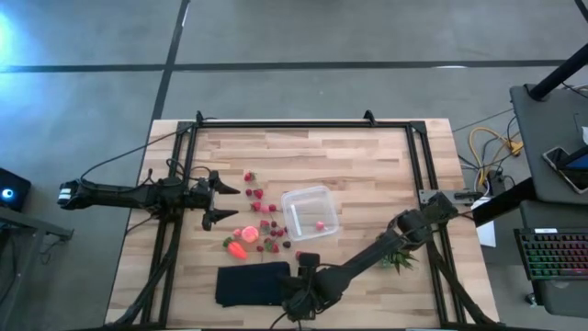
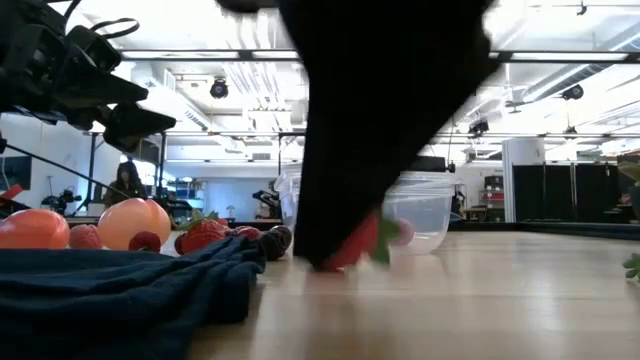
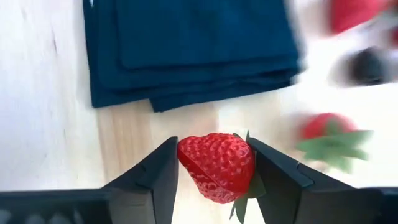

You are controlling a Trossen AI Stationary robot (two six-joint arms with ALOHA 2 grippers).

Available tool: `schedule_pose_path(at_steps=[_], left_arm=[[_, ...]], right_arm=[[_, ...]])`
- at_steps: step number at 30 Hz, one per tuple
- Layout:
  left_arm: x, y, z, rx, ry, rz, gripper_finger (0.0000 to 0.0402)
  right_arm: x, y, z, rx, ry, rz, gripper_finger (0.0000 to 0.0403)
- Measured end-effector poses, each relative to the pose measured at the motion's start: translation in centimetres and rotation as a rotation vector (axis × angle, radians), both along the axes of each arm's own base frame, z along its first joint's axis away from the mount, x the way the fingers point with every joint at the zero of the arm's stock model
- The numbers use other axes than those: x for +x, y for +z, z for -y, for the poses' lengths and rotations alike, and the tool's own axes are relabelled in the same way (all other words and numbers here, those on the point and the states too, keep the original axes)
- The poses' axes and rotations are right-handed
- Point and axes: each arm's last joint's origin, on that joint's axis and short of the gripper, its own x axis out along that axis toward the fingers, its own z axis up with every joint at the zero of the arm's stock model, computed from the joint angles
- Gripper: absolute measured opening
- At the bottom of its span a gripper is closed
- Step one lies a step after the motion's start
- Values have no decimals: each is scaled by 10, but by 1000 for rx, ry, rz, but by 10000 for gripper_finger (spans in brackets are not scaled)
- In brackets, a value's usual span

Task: Pick and placing Produce into tupperware
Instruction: Put the red strawberry into the container

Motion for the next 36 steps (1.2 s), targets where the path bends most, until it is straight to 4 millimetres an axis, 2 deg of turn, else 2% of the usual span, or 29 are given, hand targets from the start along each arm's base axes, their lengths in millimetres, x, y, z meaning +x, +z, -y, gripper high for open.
schedule_pose_path(at_steps=[5, 8, 10, 13, 17, 21, 24, 26, 29, 33, 36], left_arm=[[0, 0, 0, 0, 0, 0, 310], [0, 0, 0, 0, 0, 0, 310], [0, 0, 0, 0, 0, 0, 310], [0, 0, 0, 0, 0, 0, 310], [0, 0, 0, 0, 0, -2, 310], [0, 0, 0, 0, 0, 0, 310], [0, 0, 0, 0, 0, -1, 310], [0, 0, 0, 0, 0, 0, 310], [0, 0, 0, 0, 0, 0, 310], [0, 0, 0, 0, 0, -1, 310], [0, 0, 0, 0, 0, 0, 310]], right_arm=[[-6, 60, 20, -134, -49, 104, 167], [-12, 91, 45, -231, -103, 142, 163], [-14, 100, 67, -244, -151, 118, 165], [-7, 98, 103, -217, -215, 52, 177], [6, 79, 145, -167, -203, -62, 199], [5, 59, 178, -187, -249, -181, 222], [1, 53, 193, -195, -289, -234, 242], [1, 53, 195, -201, -278, -240, 253], [0, 59, 180, -195, -206, -221, 268], [-2, 75, 141, -188, -53, -115, 278], [-7, 79, 105, -218, 40, -31, 277]])
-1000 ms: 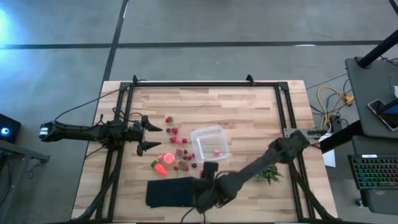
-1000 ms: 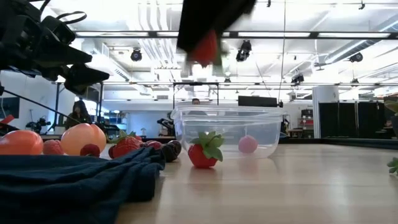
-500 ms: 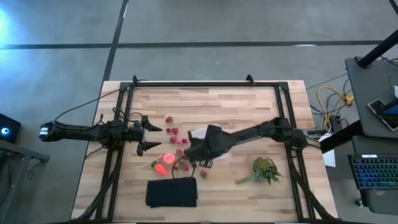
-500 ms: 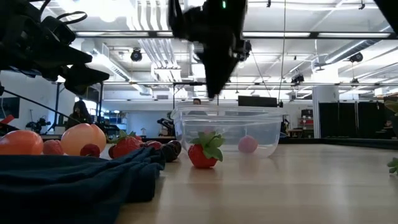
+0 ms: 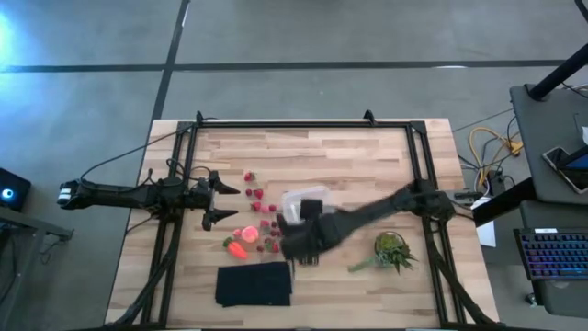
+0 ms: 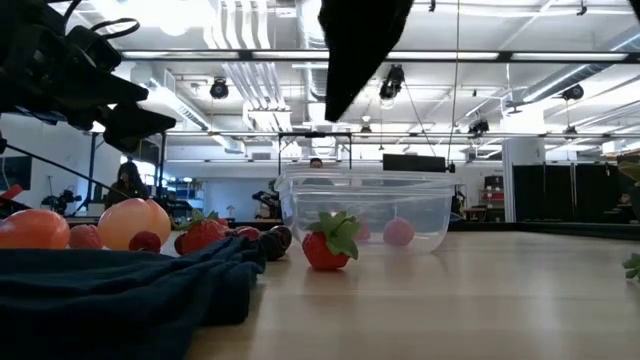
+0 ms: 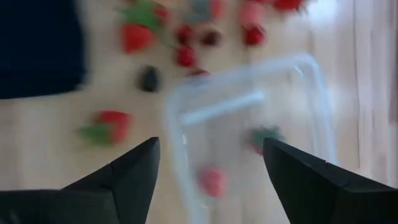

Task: Pick and placing Produce into tupperware
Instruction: Put the red strawberry into the container

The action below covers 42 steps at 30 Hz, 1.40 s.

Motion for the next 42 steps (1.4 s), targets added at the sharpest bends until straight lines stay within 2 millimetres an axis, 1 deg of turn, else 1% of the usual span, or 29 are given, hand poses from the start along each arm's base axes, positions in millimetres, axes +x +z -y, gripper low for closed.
schedule_pose_path(at_steps=[2, 4, 6, 8, 15, 18, 22, 25, 29, 31, 42], left_arm=[[0, 0, 0, 0, 1, 0, 310], [0, 0, 0, 0, 0, 0, 310], [0, 0, 0, 0, 0, 0, 310], [0, 0, 0, 0, 0, 0, 310], [0, 0, 0, 0, 0, 0, 310], [0, 0, 0, 0, 0, 0, 310], [0, 0, 0, 0, 0, 0, 310], [0, 0, 0, 0, 0, 0, 310], [0, 0, 0, 0, 0, 0, 310], [0, 0, 0, 0, 1, -1, 310], [0, -1, 0, 0, 0, -7, 310]], right_arm=[[-4, -2, -21, 4, 29, 43, 275], [-8, -6, -37, 42, 25, 78, 272], [-11, -14, -49, 71, 2, 104, 270], [-13, -24, -54, 87, -48, 123, 268], [-14, -50, -53, 125, -198, 144, 264], [-14, -55, -54, 146, -238, 162, 263], [-11, -59, -56, 190, -239, 191, 263], [-11, -67, -56, 221, -272, 199, 263], [-10, -81, -50, 225, -350, 184, 263], [-8, -87, -48, 218, -359, 179, 263], [1, -105, -40, 228, -388, 154, 263]])
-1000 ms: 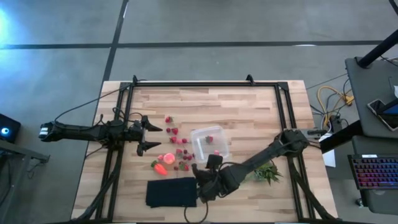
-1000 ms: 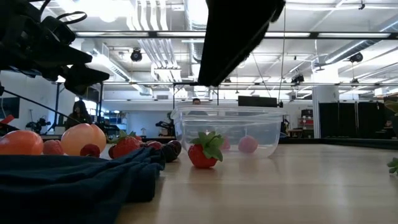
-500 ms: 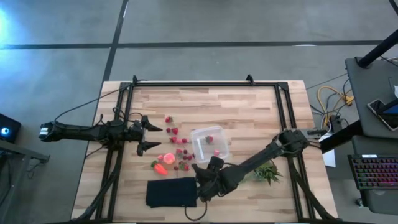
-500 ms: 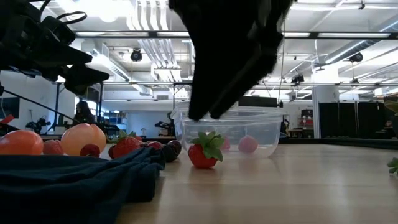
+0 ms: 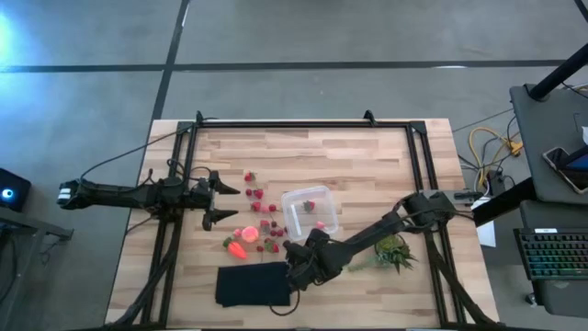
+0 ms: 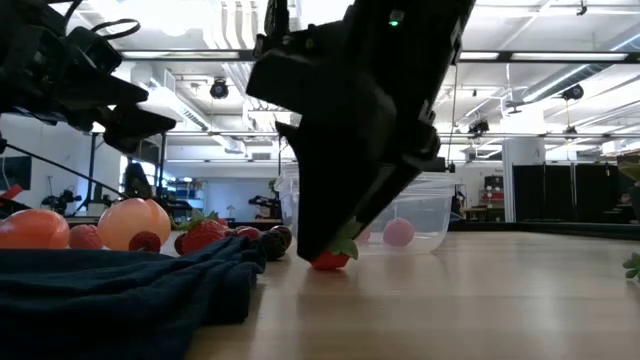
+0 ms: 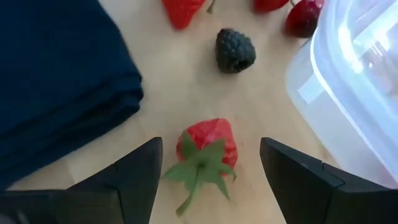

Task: Pick and placing Produce into tupperware
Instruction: Put the red strawberry into the container

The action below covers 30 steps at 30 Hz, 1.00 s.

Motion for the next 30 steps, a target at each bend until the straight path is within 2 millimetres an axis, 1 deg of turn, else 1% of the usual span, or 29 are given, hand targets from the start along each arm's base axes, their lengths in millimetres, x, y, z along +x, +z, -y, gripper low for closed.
schedule_pose_path(at_steps=[3, 6, 18, 21, 23, 27, 29, 30], left_arm=[[0, 0, 0, 0, 0, 2, 310], [0, 0, 0, 0, 0, 1, 310], [0, 0, 0, 0, 0, 1, 310], [0, 0, 0, 0, 0, 1, 310], [0, 0, 0, 0, 0, 0, 310], [0, 0, 0, 0, 0, 1, 310], [0, 0, 0, 0, 0, 2, 310], [0, 0, 0, 0, 0, 2, 310]], right_arm=[[1, -3, 2, 3, -23, -4, 262], [2, -6, 3, 12, -51, -5, 250], [4, -8, 6, 33, -53, -13, 143], [4, -7, 6, 28, -52, -13, 124], [4, -7, 6, 28, -53, -13, 120], [4, 1, 7, 20, -75, 19, 128], [5, 14, 7, 16, -83, 58, 132], [6, 25, 7, 18, -83, 87, 132]])
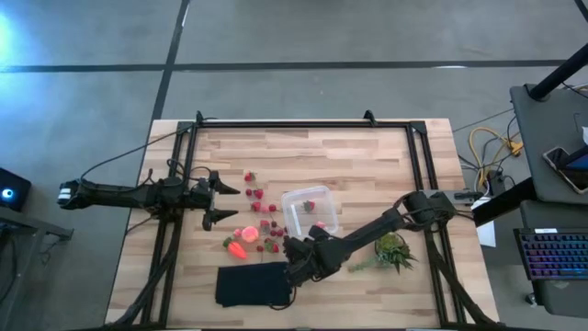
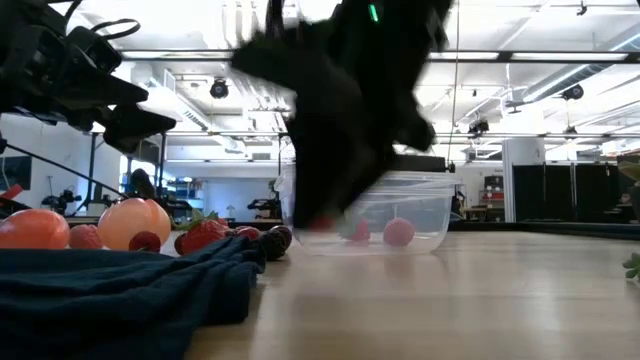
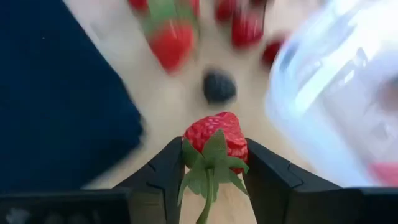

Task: Pick and placing Produce into tupperware
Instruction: Put the red strawberry into the container

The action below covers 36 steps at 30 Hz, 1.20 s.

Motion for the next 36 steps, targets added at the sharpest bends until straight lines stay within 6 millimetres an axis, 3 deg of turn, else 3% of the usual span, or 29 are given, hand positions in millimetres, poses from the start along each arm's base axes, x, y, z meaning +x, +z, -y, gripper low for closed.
schedule_pose_path(at_steps=[5, 9, 14, 20, 23, 26, 30, 36], left_arm=[[0, 0, 0, 0, -1, -1, 310], [0, 0, 0, 0, -1, 0, 310], [0, 0, 0, 0, 0, -1, 310], [0, 0, 0, 0, 0, 0, 310], [0, 0, 0, 0, 0, -2, 310], [0, 0, 0, 0, 0, 0, 310], [0, 0, 0, 0, 0, 0, 310], [0, 2, -1, 5, 43, 19, 310]], right_arm=[[-2, 61, 8, -67, -21, 145, 129], [-7, 87, 41, -123, -115, 116, 137], [-3, 76, 88, 57, -135, -37, 180], [1, 66, 109, 93, -165, -78, 251], [0, 72, 111, 51, -204, -34, 279], [-2, 97, 101, -2, -219, 85, 293], [-8, 129, 84, -5, -227, 206, 292], [-13, 159, 63, 37, -286, 345, 277]])
